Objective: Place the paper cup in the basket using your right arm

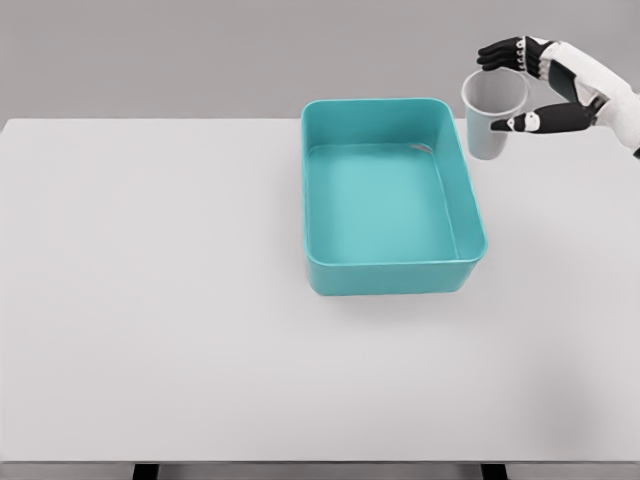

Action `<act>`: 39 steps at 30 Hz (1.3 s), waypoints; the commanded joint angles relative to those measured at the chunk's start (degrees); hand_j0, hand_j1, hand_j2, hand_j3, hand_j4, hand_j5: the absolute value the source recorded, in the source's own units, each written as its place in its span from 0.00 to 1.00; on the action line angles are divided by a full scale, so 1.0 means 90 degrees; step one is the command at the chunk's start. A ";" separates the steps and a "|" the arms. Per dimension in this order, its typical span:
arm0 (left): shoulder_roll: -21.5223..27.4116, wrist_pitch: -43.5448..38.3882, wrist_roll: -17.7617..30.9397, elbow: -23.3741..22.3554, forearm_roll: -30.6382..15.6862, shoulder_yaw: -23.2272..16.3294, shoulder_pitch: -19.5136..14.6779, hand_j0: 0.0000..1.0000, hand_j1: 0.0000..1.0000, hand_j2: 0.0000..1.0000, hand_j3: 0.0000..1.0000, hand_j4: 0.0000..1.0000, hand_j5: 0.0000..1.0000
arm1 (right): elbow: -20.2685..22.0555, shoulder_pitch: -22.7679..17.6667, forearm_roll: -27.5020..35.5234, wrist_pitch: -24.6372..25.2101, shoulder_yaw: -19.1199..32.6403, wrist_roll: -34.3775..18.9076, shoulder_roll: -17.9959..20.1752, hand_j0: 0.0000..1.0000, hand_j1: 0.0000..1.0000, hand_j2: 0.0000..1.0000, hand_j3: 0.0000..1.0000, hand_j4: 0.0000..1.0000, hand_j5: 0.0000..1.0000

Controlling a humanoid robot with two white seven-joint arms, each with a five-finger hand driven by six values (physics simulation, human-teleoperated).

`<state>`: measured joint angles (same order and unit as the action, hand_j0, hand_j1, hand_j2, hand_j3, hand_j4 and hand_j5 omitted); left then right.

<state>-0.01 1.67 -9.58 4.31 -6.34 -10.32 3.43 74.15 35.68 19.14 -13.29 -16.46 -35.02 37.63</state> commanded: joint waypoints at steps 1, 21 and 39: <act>0.0001 0.0000 0.0001 -0.0001 0.0001 0.0004 0.0000 1.00 1.00 1.00 1.00 1.00 1.00 | 0.0072 0.0000 0.0012 0.0031 -0.0065 0.0002 -0.0128 0.77 0.77 0.77 0.77 0.77 0.77; 0.0001 0.0000 0.0001 -0.0001 0.0001 0.0003 0.0000 1.00 1.00 1.00 1.00 1.00 1.00 | 0.0072 0.0303 -0.0515 0.0031 -0.0651 0.0002 -0.0773 0.76 0.76 0.76 0.76 0.76 0.76; 0.0001 0.0000 0.0001 -0.0001 0.0001 0.0004 0.0000 1.00 1.00 1.00 1.00 1.00 1.00 | -0.1411 -0.0840 -0.0622 -0.0711 0.1263 0.0002 -0.0148 1.00 1.00 1.00 1.00 1.00 1.00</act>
<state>-0.01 1.65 -9.58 4.32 -6.34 -10.31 3.43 65.81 27.60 13.26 -18.48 -6.25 -35.02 36.08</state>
